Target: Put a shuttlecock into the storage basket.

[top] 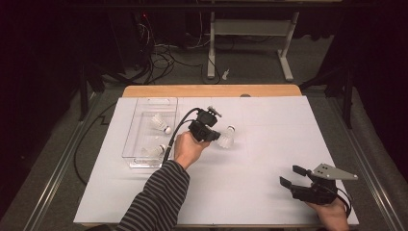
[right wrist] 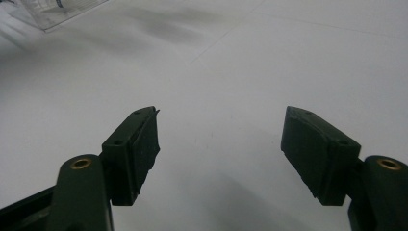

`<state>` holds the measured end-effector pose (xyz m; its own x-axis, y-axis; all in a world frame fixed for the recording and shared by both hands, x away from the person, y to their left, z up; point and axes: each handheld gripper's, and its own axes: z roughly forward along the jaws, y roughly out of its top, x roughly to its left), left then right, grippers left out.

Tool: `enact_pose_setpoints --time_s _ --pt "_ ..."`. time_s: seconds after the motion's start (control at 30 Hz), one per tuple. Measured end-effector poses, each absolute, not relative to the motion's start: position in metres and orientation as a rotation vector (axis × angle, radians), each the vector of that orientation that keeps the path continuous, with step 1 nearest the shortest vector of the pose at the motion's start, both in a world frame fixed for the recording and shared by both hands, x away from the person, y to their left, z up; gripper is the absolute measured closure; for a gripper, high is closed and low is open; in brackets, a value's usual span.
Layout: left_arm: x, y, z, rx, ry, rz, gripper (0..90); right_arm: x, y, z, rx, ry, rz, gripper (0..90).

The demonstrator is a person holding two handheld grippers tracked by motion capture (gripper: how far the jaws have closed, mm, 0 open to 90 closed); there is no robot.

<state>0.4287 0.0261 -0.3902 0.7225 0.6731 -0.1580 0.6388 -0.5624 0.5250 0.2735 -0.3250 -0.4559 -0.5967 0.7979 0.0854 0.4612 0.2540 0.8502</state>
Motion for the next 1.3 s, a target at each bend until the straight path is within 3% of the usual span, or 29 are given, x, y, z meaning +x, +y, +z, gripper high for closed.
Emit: enact_pose_setpoints --time_s 1.3 --pt "0.409 0.049 -0.372 2.335 0.969 0.107 89.7 0.273 -0.325 -0.456 1.153 2.167 1.280 30.0"
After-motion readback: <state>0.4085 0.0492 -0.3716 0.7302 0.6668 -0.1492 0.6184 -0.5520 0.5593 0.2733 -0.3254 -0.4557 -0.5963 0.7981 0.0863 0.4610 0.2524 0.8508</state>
